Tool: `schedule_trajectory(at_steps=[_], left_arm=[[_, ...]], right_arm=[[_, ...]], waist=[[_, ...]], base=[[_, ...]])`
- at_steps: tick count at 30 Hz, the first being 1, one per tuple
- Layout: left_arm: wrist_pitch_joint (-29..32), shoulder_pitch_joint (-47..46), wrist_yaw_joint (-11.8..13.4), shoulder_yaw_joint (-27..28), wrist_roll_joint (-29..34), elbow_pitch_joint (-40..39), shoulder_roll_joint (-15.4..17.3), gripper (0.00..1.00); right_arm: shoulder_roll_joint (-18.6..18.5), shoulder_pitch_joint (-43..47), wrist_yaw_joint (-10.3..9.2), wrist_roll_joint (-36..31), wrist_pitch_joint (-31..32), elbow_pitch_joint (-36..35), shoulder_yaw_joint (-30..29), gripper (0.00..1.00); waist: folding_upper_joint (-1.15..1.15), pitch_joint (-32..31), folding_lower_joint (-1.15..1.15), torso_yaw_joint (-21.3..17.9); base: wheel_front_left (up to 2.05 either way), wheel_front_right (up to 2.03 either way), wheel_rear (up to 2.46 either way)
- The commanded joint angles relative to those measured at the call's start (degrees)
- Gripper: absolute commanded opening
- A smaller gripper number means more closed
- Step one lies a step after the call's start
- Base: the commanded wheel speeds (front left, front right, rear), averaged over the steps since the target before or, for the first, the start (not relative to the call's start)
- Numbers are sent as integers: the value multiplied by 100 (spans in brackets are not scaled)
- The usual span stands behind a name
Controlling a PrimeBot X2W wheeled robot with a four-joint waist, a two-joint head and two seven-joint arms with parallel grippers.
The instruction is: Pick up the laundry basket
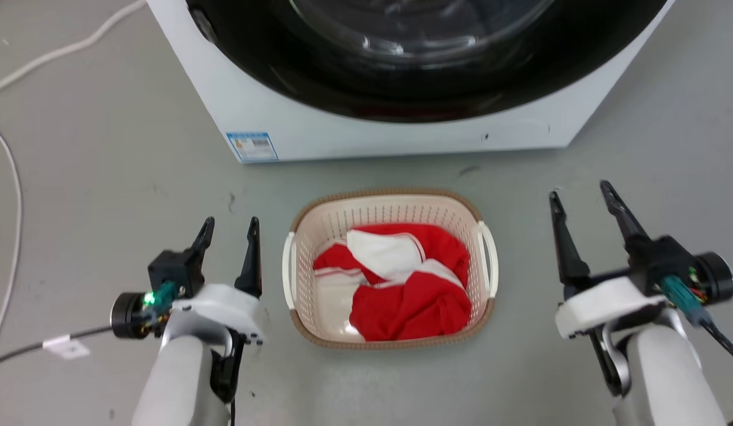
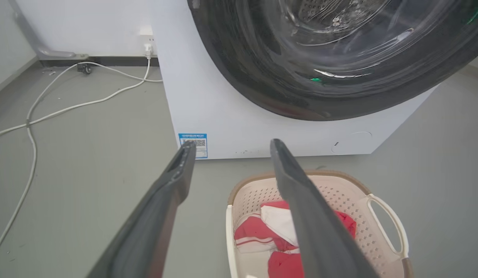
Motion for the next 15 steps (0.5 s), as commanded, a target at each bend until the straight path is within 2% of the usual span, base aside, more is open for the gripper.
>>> schedule_trajectory(at_steps=[1,15], left_arm=[[-16,-256,-35,-4,36,182,41,100],[-15,-1783,-157,-202,7,2277,150,100]], right_arm=[[-11,-211,-3,-83,-11,208,49,100],[-10,-1683,-3,-530,-11,2397,333,100]], waist=[[0,336,-1,-67],[0,1481,-1,-140]], base=[[0,0,0],[0,0,0]])
